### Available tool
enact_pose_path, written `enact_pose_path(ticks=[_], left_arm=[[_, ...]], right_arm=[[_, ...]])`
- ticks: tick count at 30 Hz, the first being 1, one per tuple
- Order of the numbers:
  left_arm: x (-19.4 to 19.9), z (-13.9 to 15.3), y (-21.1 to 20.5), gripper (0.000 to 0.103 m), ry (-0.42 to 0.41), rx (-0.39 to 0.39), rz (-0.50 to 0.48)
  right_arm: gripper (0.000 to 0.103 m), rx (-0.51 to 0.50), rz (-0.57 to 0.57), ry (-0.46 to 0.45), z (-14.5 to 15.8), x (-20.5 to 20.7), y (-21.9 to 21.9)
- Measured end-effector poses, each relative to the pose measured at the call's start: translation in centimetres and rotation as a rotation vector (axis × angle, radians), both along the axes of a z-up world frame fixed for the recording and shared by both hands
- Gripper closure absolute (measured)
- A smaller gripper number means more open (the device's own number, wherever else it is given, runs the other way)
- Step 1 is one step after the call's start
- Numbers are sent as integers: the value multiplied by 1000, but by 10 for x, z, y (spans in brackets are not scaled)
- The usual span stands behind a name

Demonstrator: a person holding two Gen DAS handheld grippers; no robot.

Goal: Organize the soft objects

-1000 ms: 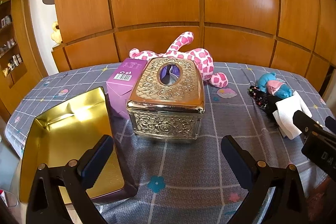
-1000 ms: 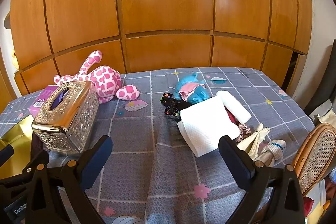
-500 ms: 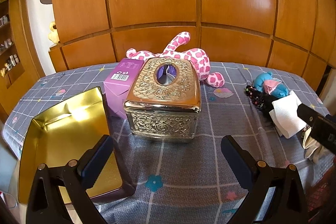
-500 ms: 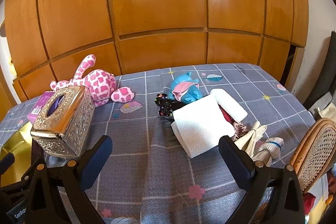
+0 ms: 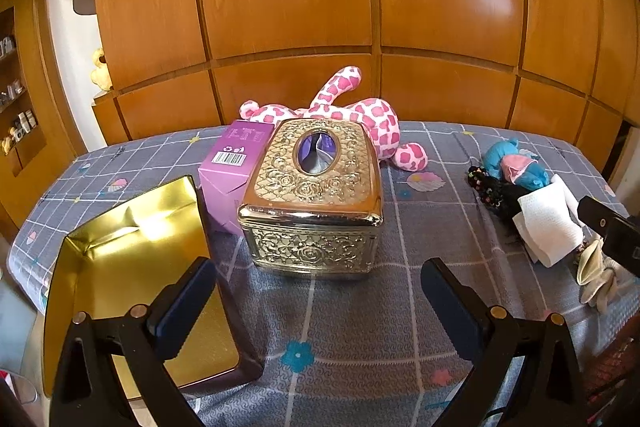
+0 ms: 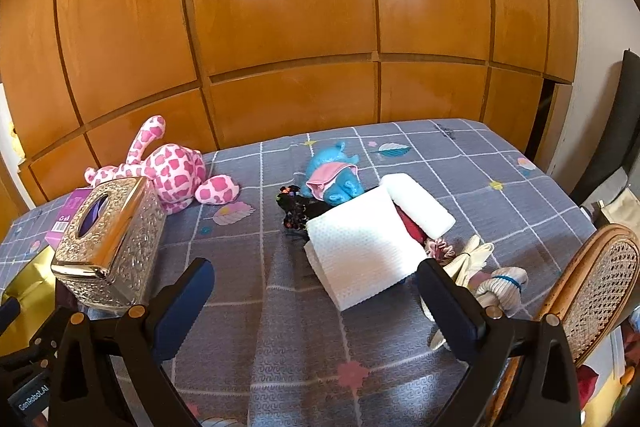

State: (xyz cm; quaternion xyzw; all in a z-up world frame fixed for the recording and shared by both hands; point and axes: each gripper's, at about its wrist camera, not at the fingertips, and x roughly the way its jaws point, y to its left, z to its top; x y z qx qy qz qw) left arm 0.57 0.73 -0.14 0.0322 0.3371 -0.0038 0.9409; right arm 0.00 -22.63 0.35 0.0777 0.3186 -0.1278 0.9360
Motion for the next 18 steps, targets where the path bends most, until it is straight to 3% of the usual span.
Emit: enact_pose_path(ticks=[12, 18], left_arm=[[3, 1, -11, 0, 5, 18, -32], [6, 2, -29, 0, 2, 17, -132]], right_arm=[[0, 3, -14, 14, 0, 1, -13], [0, 9, -6, 41, 4, 1, -30]])
